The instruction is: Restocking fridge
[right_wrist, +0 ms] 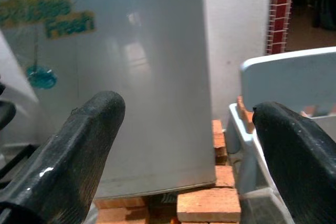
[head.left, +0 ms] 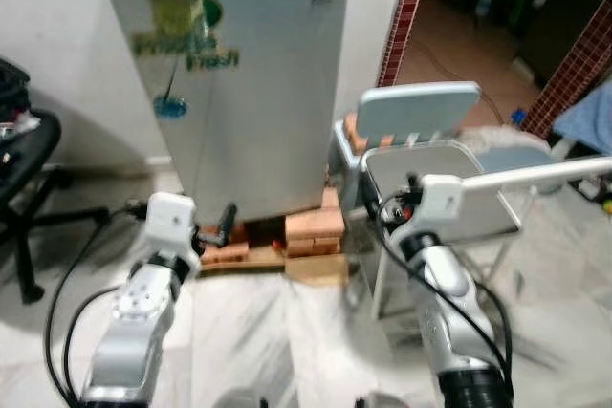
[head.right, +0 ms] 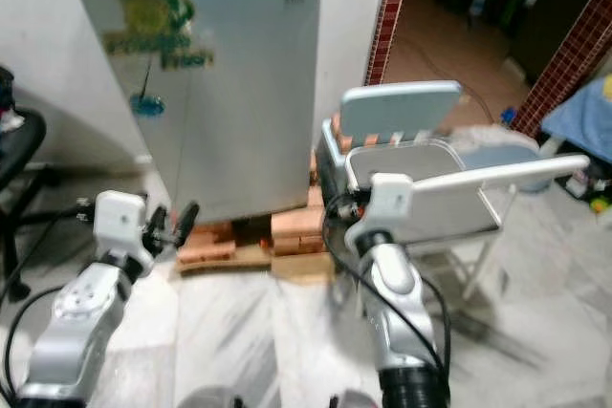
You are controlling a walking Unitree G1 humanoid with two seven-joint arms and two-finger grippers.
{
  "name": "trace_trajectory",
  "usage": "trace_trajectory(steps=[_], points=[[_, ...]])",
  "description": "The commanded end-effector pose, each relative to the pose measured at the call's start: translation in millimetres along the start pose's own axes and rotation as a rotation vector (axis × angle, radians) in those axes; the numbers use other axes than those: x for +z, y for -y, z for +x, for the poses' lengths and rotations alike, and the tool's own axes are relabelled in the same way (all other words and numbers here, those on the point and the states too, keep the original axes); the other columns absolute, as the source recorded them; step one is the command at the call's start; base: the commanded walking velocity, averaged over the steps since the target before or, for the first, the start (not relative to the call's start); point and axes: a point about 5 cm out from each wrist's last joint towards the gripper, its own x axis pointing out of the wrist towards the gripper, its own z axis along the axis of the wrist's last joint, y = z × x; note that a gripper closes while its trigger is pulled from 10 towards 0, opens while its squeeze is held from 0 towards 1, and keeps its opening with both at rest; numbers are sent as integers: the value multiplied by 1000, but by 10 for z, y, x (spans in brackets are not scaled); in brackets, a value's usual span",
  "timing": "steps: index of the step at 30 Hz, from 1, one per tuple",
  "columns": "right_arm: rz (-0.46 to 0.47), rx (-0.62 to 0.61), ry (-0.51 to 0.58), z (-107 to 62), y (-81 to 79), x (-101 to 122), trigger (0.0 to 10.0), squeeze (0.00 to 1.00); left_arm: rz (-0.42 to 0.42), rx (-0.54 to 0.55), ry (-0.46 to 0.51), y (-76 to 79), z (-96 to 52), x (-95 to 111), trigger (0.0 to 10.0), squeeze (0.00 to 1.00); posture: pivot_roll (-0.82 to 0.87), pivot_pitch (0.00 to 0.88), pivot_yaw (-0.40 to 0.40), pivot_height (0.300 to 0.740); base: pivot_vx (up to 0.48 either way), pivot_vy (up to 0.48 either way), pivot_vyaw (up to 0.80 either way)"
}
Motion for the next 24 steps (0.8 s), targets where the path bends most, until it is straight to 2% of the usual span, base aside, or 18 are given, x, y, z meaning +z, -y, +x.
trace_trajectory(steps=[1, 11, 13, 14, 15, 19, 24], points=[[-33, -19, -9, -9, 91, 3, 10000, 0, -10, -31, 5, 64, 14, 30, 10000, 0, 89, 44, 19, 740, 0, 480, 0], [-14, -27, -15, 47, 21, -10, 10000, 0, -12, -16, 6, 10, -18, 70, 10000, 0, 105, 53, 29, 740, 0, 480, 0], [-78, -6, -67, 52, 6, -83, 10000, 0, 40, 23, 9, -28, -17, 70, 10000, 0, 106, 62, 30, 740, 0, 480, 0], [-78, -6, -67, 52, 6, -83, 10000, 0, 40, 23, 9, -28, -17, 70, 10000, 0, 106, 62, 30, 740, 0, 480, 0], [-65, -11, -65, 50, 8, -91, 10000, 0, 101, 74, 18, -64, -3, 75, 10000, 0, 110, 56, 27, 740, 0, 480, -800], [-46, -9, -45, 66, 6, -55, 10000, 0, 76, 48, 9, -53, 19, 91, 10000, 0, 109, 60, 26, 740, 0, 480, -800], [-41, -10, -35, 77, 12, -24, 10000, 0, 85, 52, 29, -57, 27, 96, 10000, 0, 101, 56, 26, 740, 0, 480, -800]])
